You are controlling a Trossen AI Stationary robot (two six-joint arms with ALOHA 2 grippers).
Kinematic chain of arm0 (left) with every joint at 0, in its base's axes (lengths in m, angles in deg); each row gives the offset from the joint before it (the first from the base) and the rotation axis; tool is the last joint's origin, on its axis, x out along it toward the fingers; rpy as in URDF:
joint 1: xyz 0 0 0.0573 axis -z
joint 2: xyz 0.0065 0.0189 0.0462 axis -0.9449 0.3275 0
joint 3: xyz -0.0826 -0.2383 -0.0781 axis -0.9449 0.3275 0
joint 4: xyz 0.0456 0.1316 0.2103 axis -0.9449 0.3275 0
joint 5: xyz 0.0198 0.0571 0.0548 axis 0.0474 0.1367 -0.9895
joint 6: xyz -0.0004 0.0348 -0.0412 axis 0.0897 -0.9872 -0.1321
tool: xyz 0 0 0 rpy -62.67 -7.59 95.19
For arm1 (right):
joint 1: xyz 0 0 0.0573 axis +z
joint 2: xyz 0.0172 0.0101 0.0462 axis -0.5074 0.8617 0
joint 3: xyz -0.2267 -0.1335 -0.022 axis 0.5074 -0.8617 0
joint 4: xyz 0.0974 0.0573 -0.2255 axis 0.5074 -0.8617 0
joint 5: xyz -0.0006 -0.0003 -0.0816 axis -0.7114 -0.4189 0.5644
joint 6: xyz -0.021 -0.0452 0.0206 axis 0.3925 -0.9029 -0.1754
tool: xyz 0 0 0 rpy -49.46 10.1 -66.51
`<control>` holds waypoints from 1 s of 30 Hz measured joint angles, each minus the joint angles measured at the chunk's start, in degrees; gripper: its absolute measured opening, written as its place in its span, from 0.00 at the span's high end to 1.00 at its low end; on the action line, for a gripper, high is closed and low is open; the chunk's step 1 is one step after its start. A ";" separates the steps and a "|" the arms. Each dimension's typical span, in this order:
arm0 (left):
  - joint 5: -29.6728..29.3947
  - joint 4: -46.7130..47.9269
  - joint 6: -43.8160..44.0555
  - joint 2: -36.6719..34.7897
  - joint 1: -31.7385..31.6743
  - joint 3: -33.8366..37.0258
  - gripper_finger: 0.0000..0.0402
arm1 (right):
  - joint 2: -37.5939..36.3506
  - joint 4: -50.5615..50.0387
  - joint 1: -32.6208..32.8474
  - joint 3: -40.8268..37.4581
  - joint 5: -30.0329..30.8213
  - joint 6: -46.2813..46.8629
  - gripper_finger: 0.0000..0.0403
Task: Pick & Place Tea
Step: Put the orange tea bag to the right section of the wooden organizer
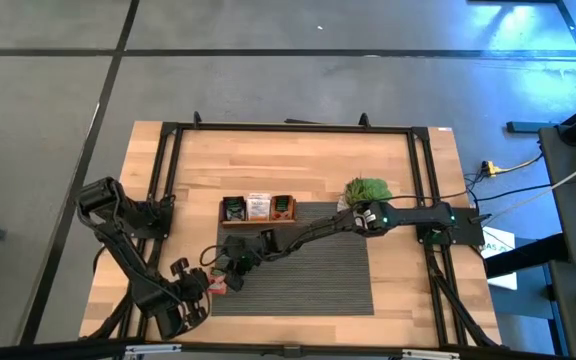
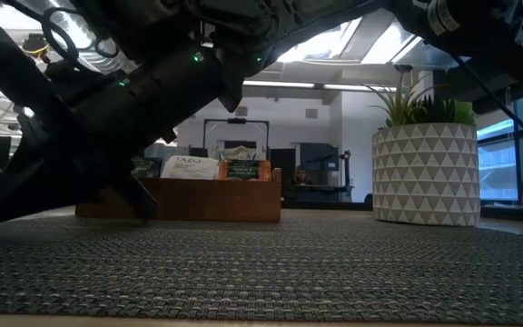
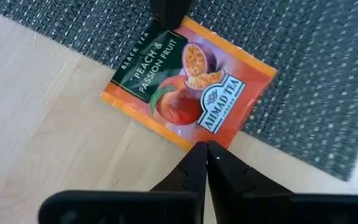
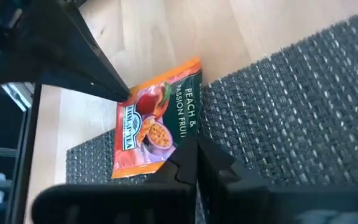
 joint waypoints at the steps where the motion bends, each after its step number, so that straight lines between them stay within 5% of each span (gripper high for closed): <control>1: 0.02 0.00 0.18 -0.39 0.00 0.00 0.97 | -0.18 0.07 -0.01 0.00 -0.17 -0.86 0.99; 9: -4.16 -0.23 -1.64 -7.13 0.27 -0.02 0.97 | -1.21 -15.02 0.02 9.94 1.60 -12.65 0.99; 19: -19.27 -0.71 -10.61 -17.09 3.30 -0.09 0.98 | -10.37 -31.76 0.00 8.55 8.35 -24.40 1.00; 30: -20.95 -0.86 -12.13 -18.45 3.45 -0.11 0.98 | -14.93 -49.16 1.38 8.53 10.70 -27.41 1.00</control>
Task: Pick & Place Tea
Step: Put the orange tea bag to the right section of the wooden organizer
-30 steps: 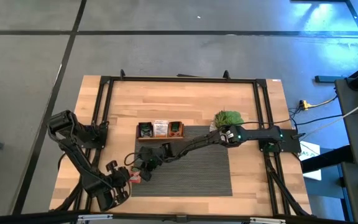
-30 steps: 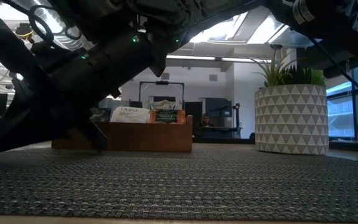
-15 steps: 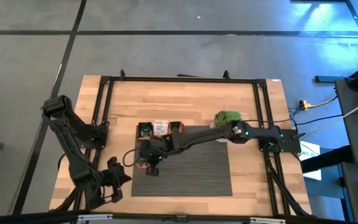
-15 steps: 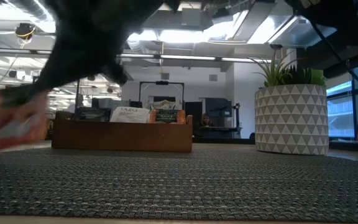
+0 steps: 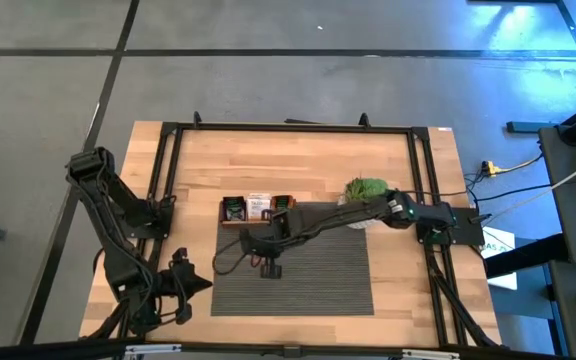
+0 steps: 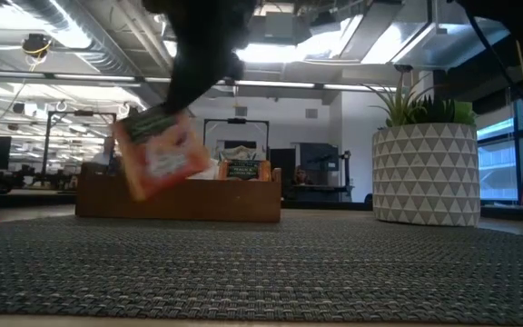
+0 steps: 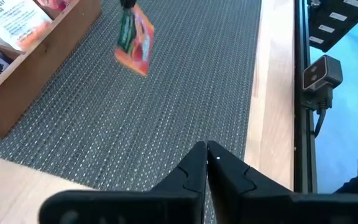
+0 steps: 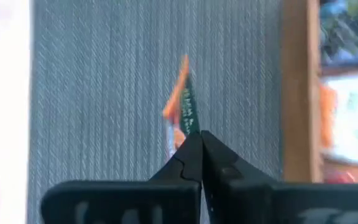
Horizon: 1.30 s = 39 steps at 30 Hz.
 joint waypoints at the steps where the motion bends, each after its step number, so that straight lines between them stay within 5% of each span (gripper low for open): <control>1: -0.01 -0.08 -0.01 0.00 0.00 0.00 0.98 | -0.28 -0.62 0.39 -0.03 1.13 0.19 1.00; 9: -0.26 -0.28 -3.80 0.01 0.16 0.00 0.97 | -1.24 24.13 2.64 -5.42 4.11 -2.59 0.99; 17: -0.58 -0.69 -4.04 0.02 1.24 0.00 0.98 | -10.38 44.65 2.14 -27.83 5.27 0.16 1.00; 24: -2.93 -0.61 -4.74 0.04 1.43 0.00 0.97 | -26.46 48.06 1.77 -45.06 15.16 -4.86 1.00; 30: -5.86 -0.64 -7.03 0.04 0.37 0.00 0.97 | -35.24 47.79 -2.15 -56.07 15.30 -8.97 0.99; 39: -5.98 -0.81 -6.52 0.04 -1.64 0.00 0.97 | -37.77 56.55 -7.99 -70.72 12.03 -10.71 0.99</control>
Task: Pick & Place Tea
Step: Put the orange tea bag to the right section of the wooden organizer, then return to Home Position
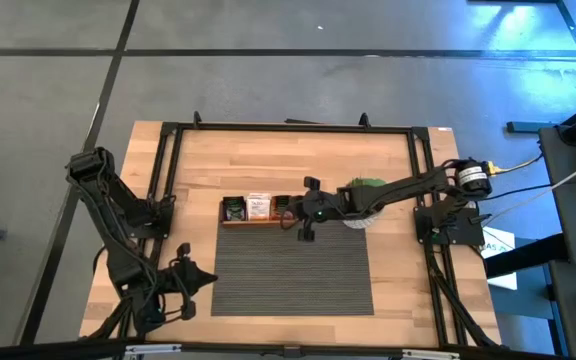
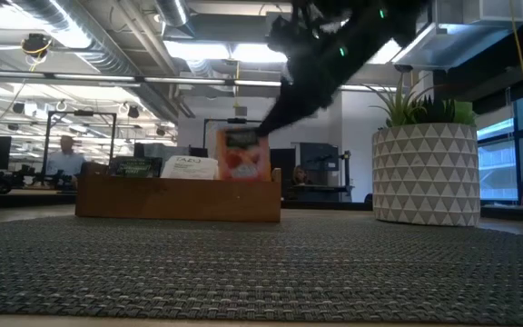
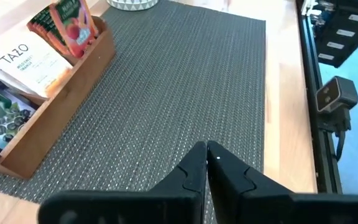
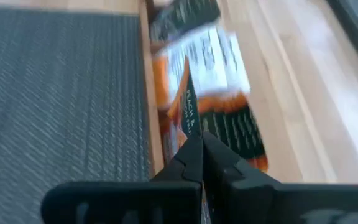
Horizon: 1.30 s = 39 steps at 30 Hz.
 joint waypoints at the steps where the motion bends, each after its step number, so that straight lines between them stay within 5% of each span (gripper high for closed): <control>1: 0.01 -0.11 0.08 0.00 -0.33 0.00 0.97 | 0.06 2.07 -0.30 -1.60 -0.21 -0.53 0.99; 20: 1.63 -0.10 1.05 0.02 -4.42 0.00 0.97 | 0.06 8.46 -2.53 -9.98 -2.92 0.07 0.98; 33: 2.95 -0.06 0.16 0.02 -8.33 0.00 0.97 | 0.13 8.38 -2.73 -8.14 -2.72 -0.87 0.72; 39: 4.55 -1.77 3.39 0.02 -12.15 0.00 0.97 | -2.91 1.31 -2.05 -2.71 -2.98 2.94 0.68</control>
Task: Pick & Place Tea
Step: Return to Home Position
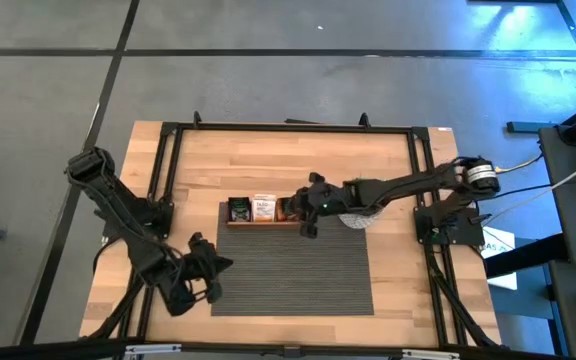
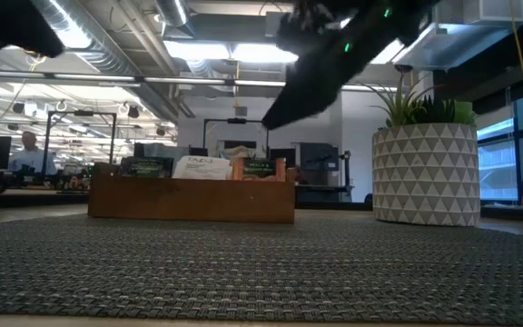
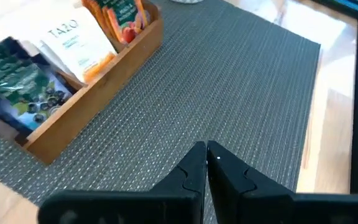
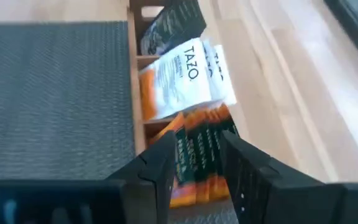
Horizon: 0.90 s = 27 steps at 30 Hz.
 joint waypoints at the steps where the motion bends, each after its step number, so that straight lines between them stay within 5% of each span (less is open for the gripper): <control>1: 1.18 -1.09 -1.51 0.00 -1.05 0.00 0.98 | -1.04 -2.31 0.11 0.62 -0.83 2.40 0.68; 7: 6.64 -13.66 -21.43 -0.02 -8.17 0.00 0.97 | -8.17 -4.30 3.56 -0.75 -4.49 5.08 0.68; 14: 17.92 -28.19 -47.30 -0.54 -15.18 0.00 0.94 | -23.58 5.78 9.20 -17.49 -4.27 4.79 0.68; 23: 36.63 -47.35 -64.13 -9.95 -22.82 8.75 0.91 | -44.45 7.90 17.10 -27.18 -0.81 6.39 0.68; 27: 37.36 -54.58 -64.52 -18.80 -24.00 17.36 0.91 | -49.95 7.39 19.39 -29.88 0.90 6.35 0.68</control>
